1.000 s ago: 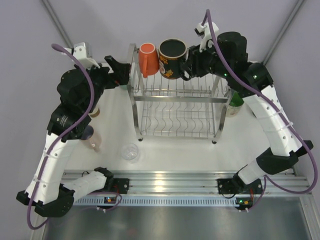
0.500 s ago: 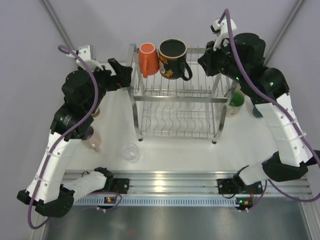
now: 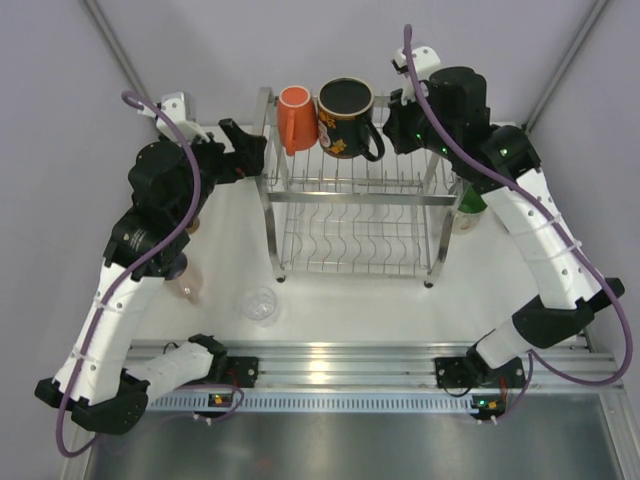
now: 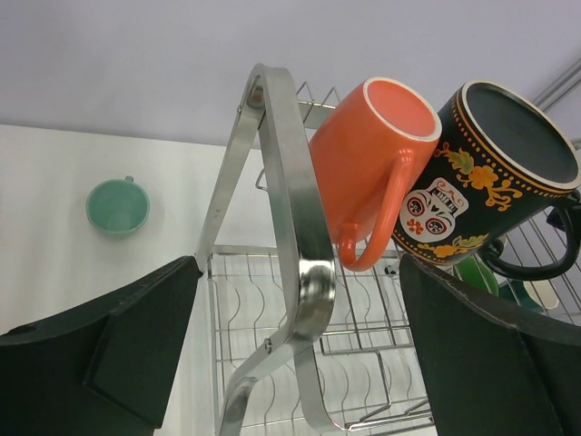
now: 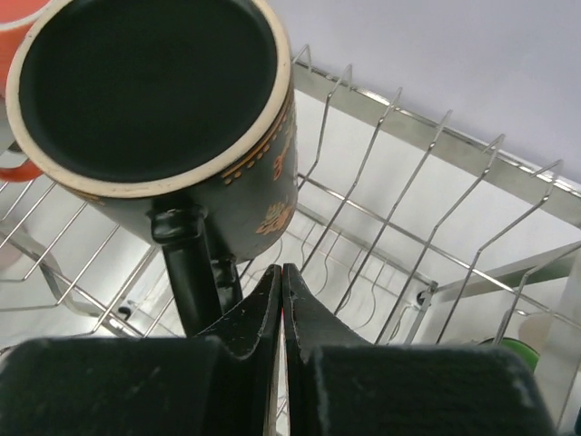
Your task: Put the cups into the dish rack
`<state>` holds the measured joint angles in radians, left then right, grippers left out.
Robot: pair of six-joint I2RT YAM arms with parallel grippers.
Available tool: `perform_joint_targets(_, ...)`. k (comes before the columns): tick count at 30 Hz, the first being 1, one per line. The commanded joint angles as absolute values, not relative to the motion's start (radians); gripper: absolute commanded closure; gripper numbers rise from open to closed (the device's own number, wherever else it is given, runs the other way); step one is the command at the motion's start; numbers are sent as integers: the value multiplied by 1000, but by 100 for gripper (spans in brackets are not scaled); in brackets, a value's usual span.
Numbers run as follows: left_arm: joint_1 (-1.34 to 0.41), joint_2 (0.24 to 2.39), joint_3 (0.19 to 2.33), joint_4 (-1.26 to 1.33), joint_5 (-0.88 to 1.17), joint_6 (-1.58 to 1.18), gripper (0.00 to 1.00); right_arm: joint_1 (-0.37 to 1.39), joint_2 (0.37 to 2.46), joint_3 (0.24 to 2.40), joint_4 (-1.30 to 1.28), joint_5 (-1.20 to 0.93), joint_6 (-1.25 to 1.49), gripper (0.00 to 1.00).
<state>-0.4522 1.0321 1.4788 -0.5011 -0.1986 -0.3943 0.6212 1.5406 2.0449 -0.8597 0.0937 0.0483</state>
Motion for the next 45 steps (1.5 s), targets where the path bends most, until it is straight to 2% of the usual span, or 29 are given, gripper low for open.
perform_joint_targets(1,-449,1025,1470,-472,-198,-399,2,660,1497,2029,-815,71,71,100)
perform_joint_targets(21,-451,1031,1442,-442,-179,-439,2,825,1552,2072,-792,121,127,100)
perform_joint_targets(37,-451,1043,1420,-459,-210,-445,4,833,1572,2068,-773,133,124,100)
perform_joint_targets(45,-436,1068,1517,-589,-356,-414,5,795,1485,2028,-782,166,103,100)
